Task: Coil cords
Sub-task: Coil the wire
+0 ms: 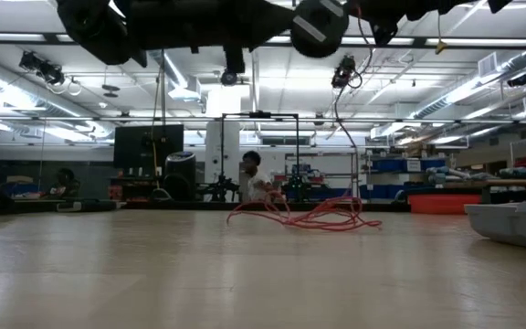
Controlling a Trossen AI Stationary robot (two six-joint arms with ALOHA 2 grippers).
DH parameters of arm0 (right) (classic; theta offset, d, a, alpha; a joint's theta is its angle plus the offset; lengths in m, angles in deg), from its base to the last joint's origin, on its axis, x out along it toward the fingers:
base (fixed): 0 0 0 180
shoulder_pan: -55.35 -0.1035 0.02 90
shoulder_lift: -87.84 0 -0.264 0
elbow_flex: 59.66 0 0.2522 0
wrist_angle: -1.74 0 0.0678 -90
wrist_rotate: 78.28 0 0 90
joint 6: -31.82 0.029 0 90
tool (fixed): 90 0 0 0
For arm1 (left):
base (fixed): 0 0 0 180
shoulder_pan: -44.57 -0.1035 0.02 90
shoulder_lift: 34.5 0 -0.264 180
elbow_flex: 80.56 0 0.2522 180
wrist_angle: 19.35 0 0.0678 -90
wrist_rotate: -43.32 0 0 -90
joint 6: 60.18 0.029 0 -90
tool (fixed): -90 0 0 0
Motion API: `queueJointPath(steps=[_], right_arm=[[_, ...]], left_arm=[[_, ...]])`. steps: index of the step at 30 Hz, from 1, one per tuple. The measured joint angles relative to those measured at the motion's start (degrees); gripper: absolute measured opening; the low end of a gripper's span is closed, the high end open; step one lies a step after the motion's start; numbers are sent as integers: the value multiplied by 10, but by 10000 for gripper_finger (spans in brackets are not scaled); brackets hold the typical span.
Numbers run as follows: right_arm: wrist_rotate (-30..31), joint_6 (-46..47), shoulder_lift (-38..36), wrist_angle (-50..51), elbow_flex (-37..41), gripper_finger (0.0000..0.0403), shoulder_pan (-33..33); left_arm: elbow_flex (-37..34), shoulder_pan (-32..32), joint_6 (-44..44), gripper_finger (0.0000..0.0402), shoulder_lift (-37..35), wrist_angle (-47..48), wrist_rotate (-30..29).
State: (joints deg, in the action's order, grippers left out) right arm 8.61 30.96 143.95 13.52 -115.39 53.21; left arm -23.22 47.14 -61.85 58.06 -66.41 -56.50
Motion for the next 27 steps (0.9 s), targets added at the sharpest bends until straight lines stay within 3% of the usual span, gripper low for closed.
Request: queueJointPath(steps=[6, 16, 27], right_arm=[[5, -18, 0, 23, 0, 73, 13], [3, -27, -20, 29, 0, 71, 26], [22, -6, 35, -18, 0, 83, 27]], left_arm=[[0, -20, -35, 0, -22, 81, 50], [0, -9, 8, 0, -92, 210, 56], [0, -6, 67, 0, -96, 212, 39]])
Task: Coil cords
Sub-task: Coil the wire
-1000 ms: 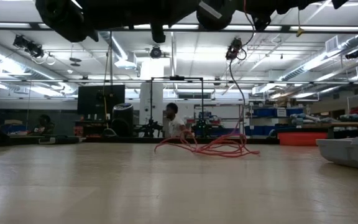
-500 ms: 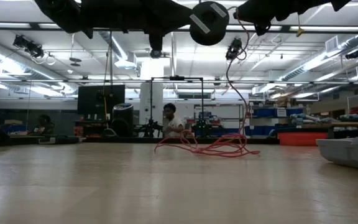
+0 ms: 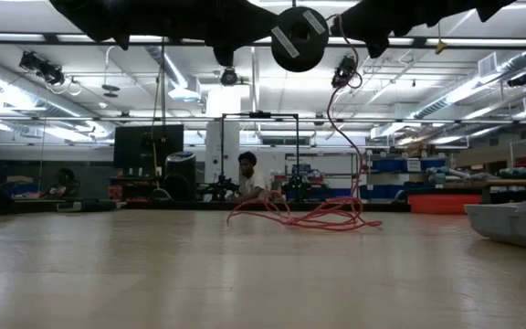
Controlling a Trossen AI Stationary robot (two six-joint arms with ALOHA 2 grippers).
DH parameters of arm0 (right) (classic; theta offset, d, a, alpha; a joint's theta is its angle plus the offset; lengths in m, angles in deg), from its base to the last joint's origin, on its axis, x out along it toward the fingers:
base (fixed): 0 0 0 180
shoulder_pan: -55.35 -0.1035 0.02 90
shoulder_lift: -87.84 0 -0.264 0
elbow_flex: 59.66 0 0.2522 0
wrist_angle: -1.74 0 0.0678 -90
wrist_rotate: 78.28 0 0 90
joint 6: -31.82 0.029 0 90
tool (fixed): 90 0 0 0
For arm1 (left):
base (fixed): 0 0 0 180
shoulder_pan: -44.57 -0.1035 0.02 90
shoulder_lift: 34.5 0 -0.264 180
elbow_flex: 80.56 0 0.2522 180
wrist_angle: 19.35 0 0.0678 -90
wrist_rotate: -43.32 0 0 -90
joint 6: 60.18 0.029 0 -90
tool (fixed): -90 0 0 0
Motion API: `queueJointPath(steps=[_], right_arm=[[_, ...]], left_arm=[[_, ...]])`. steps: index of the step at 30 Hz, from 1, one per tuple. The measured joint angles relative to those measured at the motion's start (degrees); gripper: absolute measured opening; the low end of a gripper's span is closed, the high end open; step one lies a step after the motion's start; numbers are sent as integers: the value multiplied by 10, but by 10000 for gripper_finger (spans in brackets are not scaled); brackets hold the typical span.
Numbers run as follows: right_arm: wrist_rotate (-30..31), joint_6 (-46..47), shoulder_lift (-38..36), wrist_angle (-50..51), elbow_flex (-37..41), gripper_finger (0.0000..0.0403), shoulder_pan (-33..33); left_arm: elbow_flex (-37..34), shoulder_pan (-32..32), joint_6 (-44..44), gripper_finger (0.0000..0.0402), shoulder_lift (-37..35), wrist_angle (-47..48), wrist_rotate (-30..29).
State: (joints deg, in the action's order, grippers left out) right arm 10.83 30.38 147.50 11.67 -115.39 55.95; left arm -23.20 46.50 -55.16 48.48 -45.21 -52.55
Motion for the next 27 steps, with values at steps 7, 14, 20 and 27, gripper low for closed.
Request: queueJointPath(steps=[7, 14, 20, 27], right_arm=[[-22, 2, 34, -58, 0, 103, 0], [-22, -1, 78, -109, 0, 104, 0], [-35, -2, 105, -137, 0, 103, 0], [-36, -10, 122, -158, 0, 27, 0]], left_arm=[[0, 0, 8, 0, 0, 1, -7], [0, 0, 11, 0, 0, 0, -7], [0, 0, 12, 0, 0, -11, -8], [0, 0, 9, 0, 0, -9, -7]])
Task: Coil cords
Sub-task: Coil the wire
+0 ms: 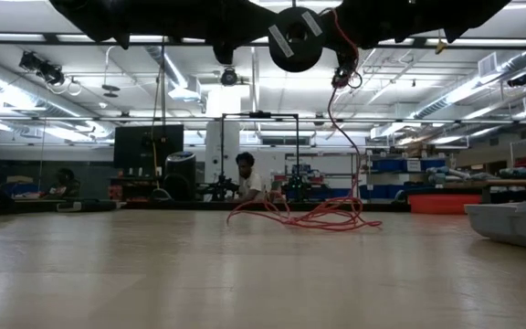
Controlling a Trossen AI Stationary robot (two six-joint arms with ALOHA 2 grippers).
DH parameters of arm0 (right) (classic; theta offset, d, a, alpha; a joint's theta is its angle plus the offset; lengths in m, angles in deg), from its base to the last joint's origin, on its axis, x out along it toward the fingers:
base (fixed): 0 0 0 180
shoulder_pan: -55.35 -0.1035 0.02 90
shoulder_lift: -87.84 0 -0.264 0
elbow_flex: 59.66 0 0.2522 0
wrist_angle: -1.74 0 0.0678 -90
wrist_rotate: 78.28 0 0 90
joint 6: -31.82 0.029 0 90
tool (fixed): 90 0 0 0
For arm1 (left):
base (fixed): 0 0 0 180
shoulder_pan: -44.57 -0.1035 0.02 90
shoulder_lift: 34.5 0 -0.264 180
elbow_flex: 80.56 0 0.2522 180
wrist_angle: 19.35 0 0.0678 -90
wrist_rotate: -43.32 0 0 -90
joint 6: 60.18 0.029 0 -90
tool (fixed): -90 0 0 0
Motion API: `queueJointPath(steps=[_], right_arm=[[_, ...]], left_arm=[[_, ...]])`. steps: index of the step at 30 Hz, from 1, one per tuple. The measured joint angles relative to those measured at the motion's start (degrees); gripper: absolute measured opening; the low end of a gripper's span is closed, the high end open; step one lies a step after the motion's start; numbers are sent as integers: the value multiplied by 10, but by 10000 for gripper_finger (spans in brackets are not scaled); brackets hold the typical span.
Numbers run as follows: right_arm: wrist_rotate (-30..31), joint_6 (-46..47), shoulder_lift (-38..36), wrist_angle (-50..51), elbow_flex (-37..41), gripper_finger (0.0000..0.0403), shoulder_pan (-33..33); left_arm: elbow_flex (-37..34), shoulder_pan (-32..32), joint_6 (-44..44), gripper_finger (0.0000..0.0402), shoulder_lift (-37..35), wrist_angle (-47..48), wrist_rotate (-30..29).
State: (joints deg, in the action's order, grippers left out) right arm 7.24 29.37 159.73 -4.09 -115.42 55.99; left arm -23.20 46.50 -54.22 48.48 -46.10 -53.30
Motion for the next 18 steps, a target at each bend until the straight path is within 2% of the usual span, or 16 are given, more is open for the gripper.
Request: queueJointPath(steps=[1, 5, 11, 18], right_arm=[[-2, -7, 0, 1, 0, 14, 0], [4, -4, -2, 6, 0, 5, 2], [15, -10, -21, 42, 0, 3, 2], [98, -53, -82, 53, 0, 1, 1]], left_arm=[[0, 0, 0, 0, 0, 0, 0], [0, 0, -12, 0, 0, 0, -8], [1, 4, -21, 29, -26, -5, -82], [0, 23, -21, 65, -36, 1, -78]])
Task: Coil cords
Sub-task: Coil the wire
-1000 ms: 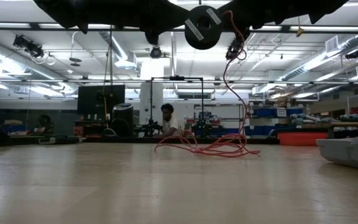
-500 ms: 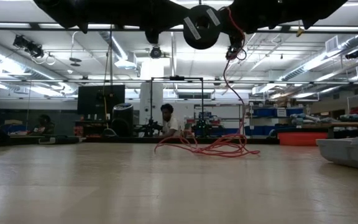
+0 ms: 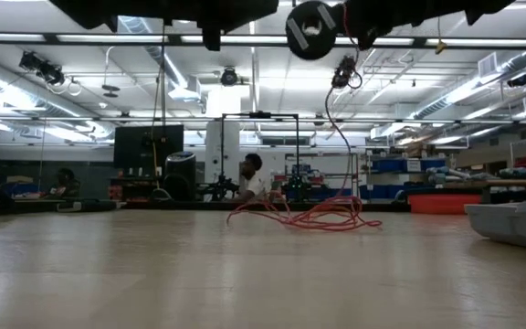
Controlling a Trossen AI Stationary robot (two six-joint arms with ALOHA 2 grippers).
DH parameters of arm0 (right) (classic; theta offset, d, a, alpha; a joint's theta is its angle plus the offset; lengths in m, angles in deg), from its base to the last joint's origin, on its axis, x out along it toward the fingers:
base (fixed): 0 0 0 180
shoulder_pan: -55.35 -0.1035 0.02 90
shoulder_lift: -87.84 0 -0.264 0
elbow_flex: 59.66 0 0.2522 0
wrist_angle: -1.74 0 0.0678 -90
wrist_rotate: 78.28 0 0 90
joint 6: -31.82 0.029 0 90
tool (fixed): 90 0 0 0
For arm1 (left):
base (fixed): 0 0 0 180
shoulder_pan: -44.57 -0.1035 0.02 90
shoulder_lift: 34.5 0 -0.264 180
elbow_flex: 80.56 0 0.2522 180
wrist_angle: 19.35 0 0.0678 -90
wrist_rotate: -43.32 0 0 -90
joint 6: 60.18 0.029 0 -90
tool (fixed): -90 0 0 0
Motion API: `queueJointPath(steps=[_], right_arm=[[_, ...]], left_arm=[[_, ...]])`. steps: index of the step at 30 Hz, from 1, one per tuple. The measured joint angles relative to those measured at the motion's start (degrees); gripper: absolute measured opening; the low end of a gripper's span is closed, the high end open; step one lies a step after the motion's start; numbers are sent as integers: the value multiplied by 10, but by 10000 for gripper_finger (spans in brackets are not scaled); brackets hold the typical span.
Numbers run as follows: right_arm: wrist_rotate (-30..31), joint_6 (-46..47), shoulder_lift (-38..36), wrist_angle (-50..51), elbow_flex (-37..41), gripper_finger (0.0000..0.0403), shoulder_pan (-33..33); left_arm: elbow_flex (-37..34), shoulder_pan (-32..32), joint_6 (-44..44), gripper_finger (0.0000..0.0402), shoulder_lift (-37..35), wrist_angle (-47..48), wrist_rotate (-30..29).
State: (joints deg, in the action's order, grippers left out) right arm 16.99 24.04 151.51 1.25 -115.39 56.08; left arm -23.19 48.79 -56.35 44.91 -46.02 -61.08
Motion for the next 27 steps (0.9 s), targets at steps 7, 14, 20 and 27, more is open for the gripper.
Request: queueJointPath(steps=[7, 14, 20, 27], right_arm=[[59, -51, -10, -85, 0, 1, -10], [70, -97, -4, -185, 0, 1, -10], [73, -124, 7, -254, -1, 0, -10], [85, -129, 39, -297, -1, 0, -10]], left_arm=[[0, 1, -43, 66, 36, -10, 20], [0, 0, -58, 66, 39, -7, 11], [0, 0, -75, 86, 51, -13, 11], [27, 0, -76, 133, 113, -39, 9]])
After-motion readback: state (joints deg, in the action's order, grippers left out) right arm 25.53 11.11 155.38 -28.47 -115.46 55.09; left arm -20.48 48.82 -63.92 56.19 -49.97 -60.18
